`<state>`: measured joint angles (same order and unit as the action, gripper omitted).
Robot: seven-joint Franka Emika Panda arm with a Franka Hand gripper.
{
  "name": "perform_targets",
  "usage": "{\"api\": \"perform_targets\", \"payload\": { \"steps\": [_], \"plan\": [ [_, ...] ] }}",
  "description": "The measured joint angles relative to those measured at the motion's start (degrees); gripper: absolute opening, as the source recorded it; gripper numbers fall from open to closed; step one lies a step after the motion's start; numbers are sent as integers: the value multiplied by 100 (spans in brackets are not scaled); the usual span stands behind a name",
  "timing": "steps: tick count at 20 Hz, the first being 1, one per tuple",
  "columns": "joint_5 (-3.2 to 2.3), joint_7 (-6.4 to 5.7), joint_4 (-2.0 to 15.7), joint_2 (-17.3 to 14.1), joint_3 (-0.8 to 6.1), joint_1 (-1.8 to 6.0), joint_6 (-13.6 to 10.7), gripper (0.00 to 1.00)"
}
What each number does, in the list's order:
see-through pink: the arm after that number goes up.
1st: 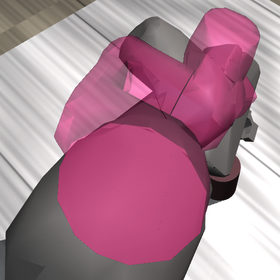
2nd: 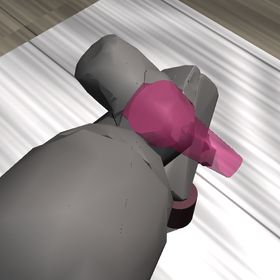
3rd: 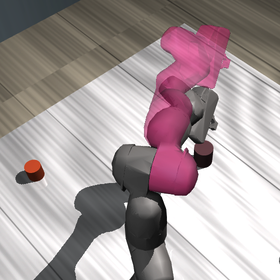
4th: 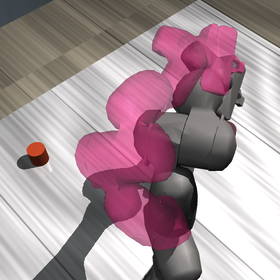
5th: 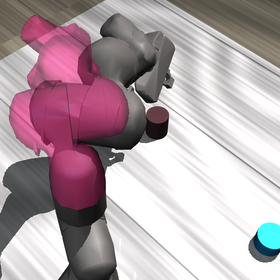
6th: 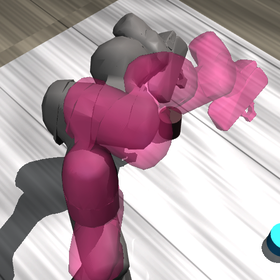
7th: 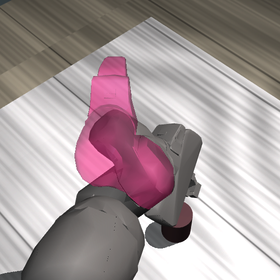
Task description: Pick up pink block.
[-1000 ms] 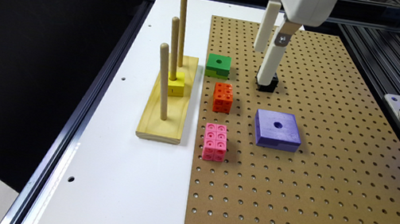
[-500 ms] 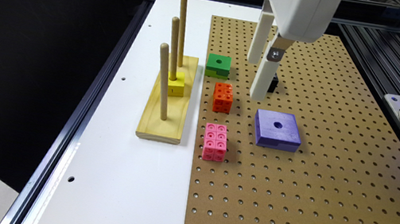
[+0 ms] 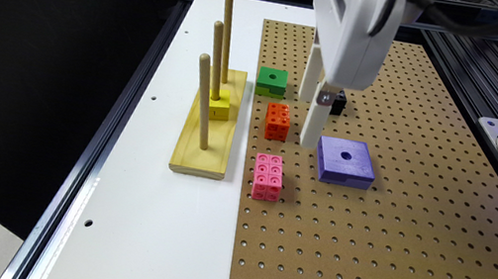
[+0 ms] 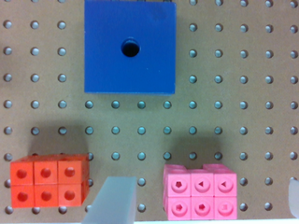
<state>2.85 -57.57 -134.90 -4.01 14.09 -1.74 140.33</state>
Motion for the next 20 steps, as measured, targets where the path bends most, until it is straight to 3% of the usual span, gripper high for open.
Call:
{"api": "perform_targets", "payload": {
  "steps": [2,8,20],
  "plan": [
    [-1,0,-13,-63,0,1,29,100],
    [-61,0,-22,-626,-10,5,579,100],
    [-68,0,110,-670,-12,5,609,100]
  ]
}}
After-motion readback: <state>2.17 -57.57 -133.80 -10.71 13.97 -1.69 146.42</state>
